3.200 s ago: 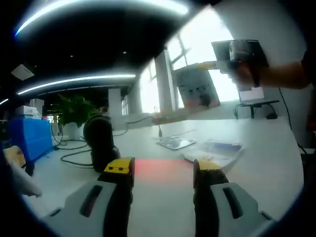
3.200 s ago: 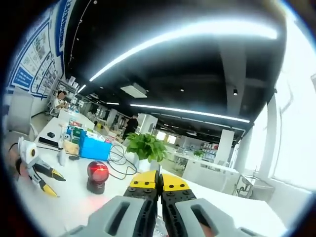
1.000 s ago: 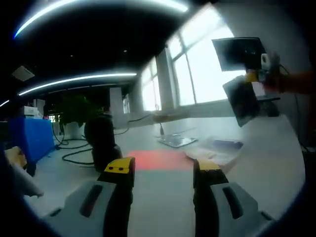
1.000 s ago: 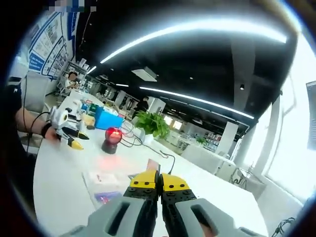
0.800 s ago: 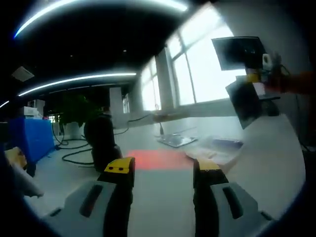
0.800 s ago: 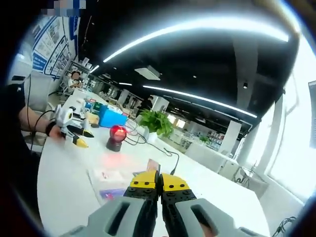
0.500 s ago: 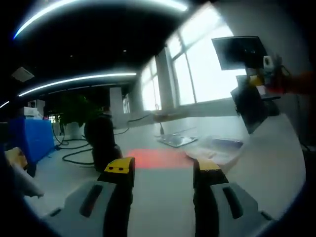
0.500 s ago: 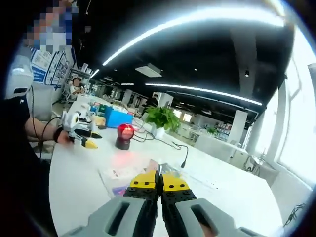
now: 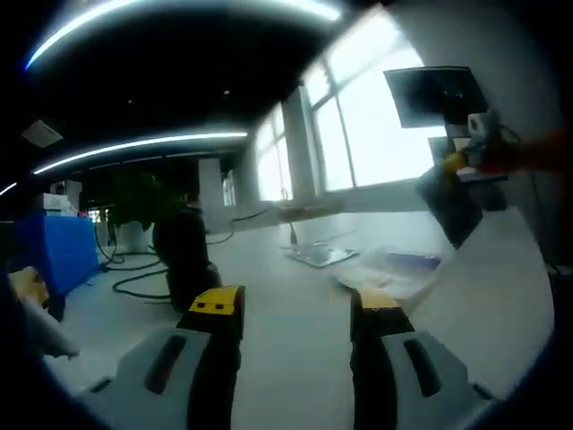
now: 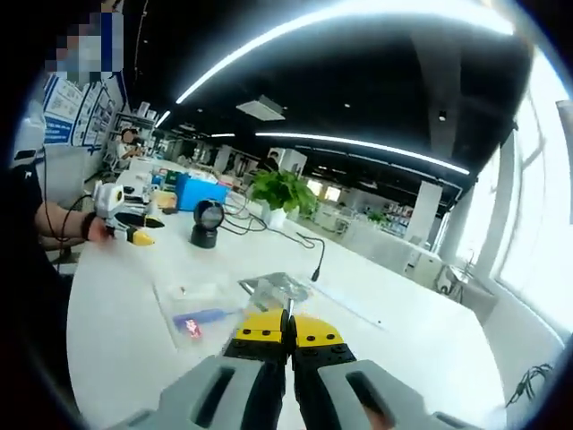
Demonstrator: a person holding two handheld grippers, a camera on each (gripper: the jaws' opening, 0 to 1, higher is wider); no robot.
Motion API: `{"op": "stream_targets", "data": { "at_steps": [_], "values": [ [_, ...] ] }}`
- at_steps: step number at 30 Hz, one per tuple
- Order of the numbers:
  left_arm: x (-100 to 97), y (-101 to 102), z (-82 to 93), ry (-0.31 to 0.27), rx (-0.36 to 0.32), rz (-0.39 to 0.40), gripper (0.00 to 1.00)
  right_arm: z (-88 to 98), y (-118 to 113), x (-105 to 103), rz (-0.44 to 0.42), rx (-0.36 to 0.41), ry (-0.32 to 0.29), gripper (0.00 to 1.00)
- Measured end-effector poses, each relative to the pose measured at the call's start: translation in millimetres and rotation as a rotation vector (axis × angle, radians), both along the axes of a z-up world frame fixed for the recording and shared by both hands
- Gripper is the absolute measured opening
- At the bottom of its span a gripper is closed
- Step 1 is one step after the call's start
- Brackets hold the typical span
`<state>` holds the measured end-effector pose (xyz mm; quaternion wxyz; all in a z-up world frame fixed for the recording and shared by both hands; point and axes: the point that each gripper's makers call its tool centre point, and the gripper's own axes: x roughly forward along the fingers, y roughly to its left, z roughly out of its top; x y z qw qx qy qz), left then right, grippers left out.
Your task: Clip sheet goods on table flip sheet goods clip sheet goods scan sheet goods put sheet goods back to table
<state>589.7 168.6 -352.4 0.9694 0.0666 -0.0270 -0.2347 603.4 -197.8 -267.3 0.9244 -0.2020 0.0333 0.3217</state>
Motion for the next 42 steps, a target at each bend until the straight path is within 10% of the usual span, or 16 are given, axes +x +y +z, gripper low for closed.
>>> {"op": "stream_targets", "data": {
  "at_steps": [29,42],
  "values": [
    [-0.7,0.8,1.1,-0.002,-0.015,-0.004,0.4,-80.8,-32.3,94.4,-0.084,-0.348,0.039,0.0],
    [-0.4,1.5,1.6,-0.004,-0.017,-0.002,0.4,-113.5,-40.7,98.0,-0.088,-0.39,0.089,0.0]
  ]
}}
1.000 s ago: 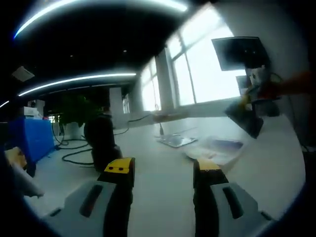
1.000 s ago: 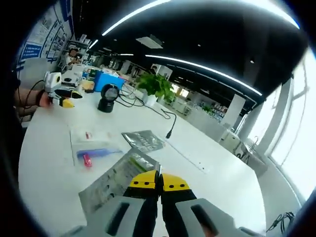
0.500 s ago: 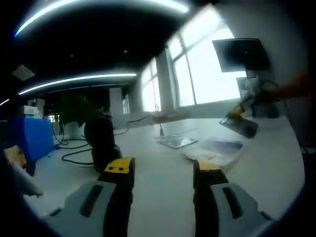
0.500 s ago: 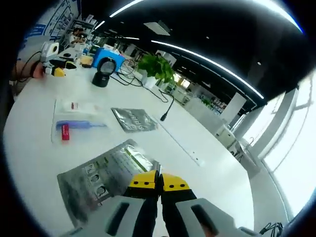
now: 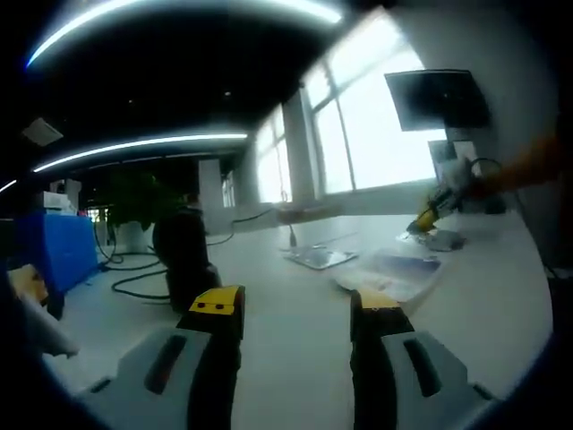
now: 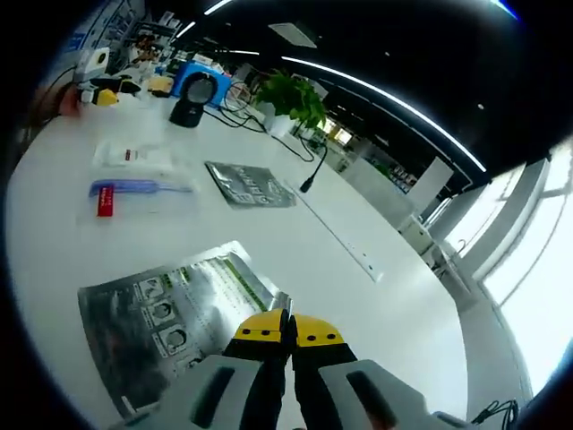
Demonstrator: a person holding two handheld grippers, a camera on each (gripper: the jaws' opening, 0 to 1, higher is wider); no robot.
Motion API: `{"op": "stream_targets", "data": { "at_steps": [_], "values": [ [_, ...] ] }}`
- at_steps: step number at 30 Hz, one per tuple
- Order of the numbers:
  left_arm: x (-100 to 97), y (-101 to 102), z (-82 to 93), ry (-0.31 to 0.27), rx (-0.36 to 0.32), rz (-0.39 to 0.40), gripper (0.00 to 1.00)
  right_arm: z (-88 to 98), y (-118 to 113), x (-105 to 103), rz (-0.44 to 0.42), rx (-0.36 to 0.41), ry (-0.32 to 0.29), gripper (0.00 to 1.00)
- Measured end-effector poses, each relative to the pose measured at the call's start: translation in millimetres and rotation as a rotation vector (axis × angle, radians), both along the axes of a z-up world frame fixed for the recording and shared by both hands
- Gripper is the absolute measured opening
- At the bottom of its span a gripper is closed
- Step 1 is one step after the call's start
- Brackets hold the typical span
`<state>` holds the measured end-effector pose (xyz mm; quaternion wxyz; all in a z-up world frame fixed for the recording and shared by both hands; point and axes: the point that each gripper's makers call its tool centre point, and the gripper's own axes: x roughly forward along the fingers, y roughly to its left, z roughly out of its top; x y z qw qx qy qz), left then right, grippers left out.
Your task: Clip sheet goods on table flip sheet goods clip sheet goods scan sheet goods put sheet goods back to table
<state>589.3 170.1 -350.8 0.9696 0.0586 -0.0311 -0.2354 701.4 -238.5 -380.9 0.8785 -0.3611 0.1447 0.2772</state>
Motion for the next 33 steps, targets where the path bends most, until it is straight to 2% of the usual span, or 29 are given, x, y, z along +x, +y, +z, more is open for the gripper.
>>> {"op": "stream_targets", "data": {
  "at_steps": [3,11,22,33],
  "values": [
    [0.3,0.6,0.0,0.001,-0.002,0.003,0.4,-2.9,-0.4,-0.7,0.008,-0.022,0.002,0.0],
    [0.9,0.4,0.4,-0.001,-0.003,-0.001,0.4,-7.0,-4.5,-0.4,-0.023,-0.005,0.011,0.0],
    [1.5,1.0,-0.1,-0.001,0.001,0.002,0.4,-15.8,5.3,-6.5,-0.033,-0.02,0.027,0.0],
    [0.9,-0.7,-0.8,0.0,0.007,-0.002,0.4,-21.4,8.3,-11.9,-0.058,0.001,0.013,0.0]
  ]
}}
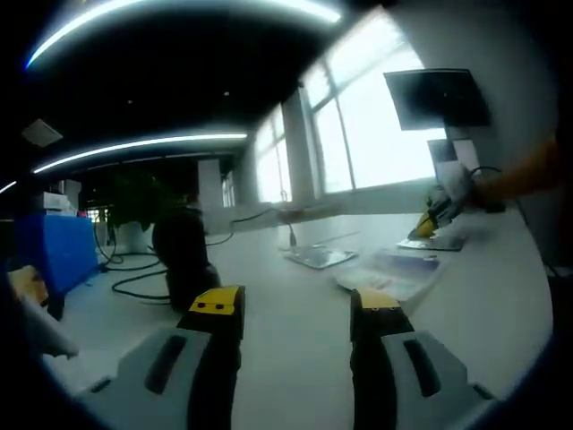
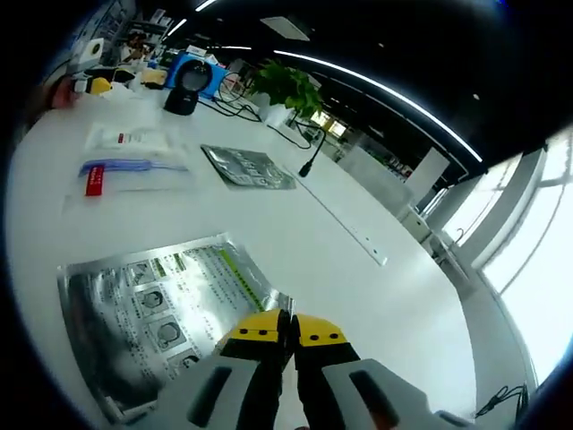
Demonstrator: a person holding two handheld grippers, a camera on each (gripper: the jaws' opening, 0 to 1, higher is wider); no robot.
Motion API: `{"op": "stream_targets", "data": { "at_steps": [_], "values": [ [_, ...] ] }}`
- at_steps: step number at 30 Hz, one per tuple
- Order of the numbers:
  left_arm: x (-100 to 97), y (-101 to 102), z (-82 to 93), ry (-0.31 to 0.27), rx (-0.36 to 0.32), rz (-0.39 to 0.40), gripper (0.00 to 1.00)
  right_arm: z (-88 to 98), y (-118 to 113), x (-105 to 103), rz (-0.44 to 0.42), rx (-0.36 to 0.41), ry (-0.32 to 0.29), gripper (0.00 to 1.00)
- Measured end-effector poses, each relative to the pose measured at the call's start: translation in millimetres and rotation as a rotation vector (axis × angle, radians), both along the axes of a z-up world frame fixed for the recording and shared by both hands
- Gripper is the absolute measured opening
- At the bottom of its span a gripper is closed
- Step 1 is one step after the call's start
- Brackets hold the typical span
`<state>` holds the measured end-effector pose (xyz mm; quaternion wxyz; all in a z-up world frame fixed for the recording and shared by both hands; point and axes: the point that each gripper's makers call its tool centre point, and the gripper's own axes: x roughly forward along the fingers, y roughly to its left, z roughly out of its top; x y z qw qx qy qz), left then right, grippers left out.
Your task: Clip sheet goods on table flip sheet goods clip sheet goods scan sheet goods put sheet goods back to table
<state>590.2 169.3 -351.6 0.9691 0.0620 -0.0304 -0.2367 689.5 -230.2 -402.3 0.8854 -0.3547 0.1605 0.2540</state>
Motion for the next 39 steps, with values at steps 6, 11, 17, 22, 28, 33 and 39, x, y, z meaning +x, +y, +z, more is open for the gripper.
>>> {"op": "stream_targets", "data": {
  "at_steps": [6,11,17,22,28,33,39],
  "values": [
    [-0.3,-0.9,-0.5,0.0,0.006,-0.002,0.4,0.1,0.4,-1.8,-0.013,-0.002,0.0,0.03],
    [-0.2,-0.6,-0.5,0.0,0.006,0.0,0.4,1.4,-3.3,-0.4,-0.027,0.0,-0.013,0.11],
    [-0.4,-0.6,-0.4,0.0,0.004,0.0,0.4,16.0,-14.3,2.4,-0.063,0.032,-0.043,0.2],
    [-0.5,-0.8,-0.1,0.0,0.002,-0.001,0.4,44.3,-23.2,1.4,-0.125,0.158,-0.08,0.2],
    [-0.5,-0.6,0.4,-0.002,-0.001,-0.001,0.4,75.1,-19.3,-7.6,-0.161,0.348,-0.093,0.23],
    [-0.8,-0.7,0.5,-0.002,0.0,-0.001,0.4,96.3,-6.3,-18.3,-0.159,0.486,-0.091,0.27],
    [-1.0,-0.7,0.5,-0.002,0.0,-0.001,0.4,94.9,6.2,-17.8,-0.104,0.538,-0.051,0.39]
  ]
}}
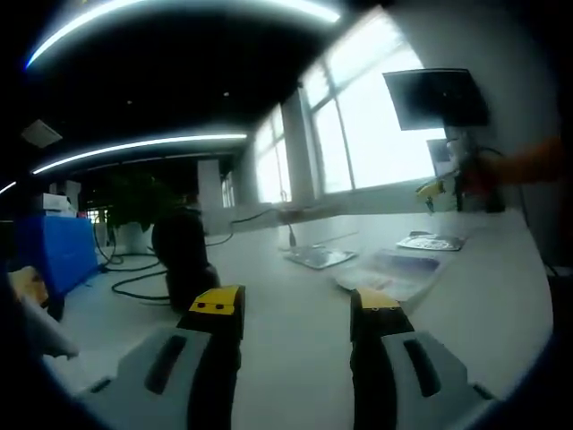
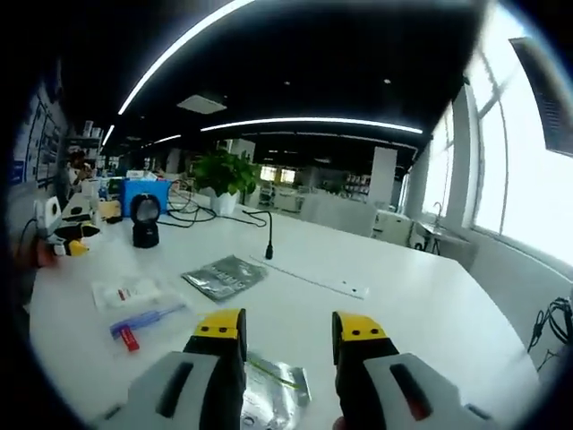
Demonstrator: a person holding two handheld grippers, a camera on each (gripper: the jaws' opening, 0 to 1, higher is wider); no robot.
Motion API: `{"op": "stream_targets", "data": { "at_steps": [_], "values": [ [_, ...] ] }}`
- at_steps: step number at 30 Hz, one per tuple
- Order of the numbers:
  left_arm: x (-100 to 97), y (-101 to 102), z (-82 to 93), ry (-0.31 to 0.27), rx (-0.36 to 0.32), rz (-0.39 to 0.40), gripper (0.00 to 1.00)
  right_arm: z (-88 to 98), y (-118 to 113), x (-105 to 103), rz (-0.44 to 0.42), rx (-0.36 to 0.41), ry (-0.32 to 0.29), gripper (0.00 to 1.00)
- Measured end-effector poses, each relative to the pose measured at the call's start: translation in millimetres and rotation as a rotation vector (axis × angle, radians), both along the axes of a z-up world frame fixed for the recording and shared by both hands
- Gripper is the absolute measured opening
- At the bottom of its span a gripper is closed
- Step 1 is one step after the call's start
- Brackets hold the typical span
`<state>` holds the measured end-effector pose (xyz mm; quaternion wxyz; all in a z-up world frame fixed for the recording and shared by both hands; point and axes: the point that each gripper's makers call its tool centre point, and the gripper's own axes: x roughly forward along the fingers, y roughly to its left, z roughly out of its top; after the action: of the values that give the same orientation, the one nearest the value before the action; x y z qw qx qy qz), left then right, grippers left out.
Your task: Clip sheet goods on table flip sheet goods clip sheet goods scan sheet goods put sheet goods back to table
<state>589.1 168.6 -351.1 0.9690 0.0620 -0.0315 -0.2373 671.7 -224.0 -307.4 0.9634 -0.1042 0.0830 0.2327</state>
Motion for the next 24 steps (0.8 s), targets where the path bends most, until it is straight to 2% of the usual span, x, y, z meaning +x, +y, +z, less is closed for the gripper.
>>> {"op": "stream_targets", "data": {
  "at_steps": [5,7,10,20,24],
  "values": [
    [-0.2,0.1,0.2,-0.001,-0.001,0.0,0.4,-24.4,15.0,-2.8,0.052,-0.008,0.053,0.51],
    [-0.3,0.1,0.3,-0.001,-0.002,0.0,0.4,-44.4,19.7,-5.2,0.064,-0.024,0.101,0.55],
    [-0.3,0.2,0.5,-0.001,-0.003,0.0,0.4,-68.0,18.8,-5.1,0.076,-0.08,0.141,0.56],
    [0.2,0.8,0.5,-0.001,-0.005,0.001,0.4,-105.7,14.2,-1.0,0.088,-0.087,0.25,0.6],
    [0.4,0.9,0.4,-0.001,-0.004,0.002,0.4,-108.3,15.0,-0.7,0.084,-0.053,0.265,0.6]
  ]
}}
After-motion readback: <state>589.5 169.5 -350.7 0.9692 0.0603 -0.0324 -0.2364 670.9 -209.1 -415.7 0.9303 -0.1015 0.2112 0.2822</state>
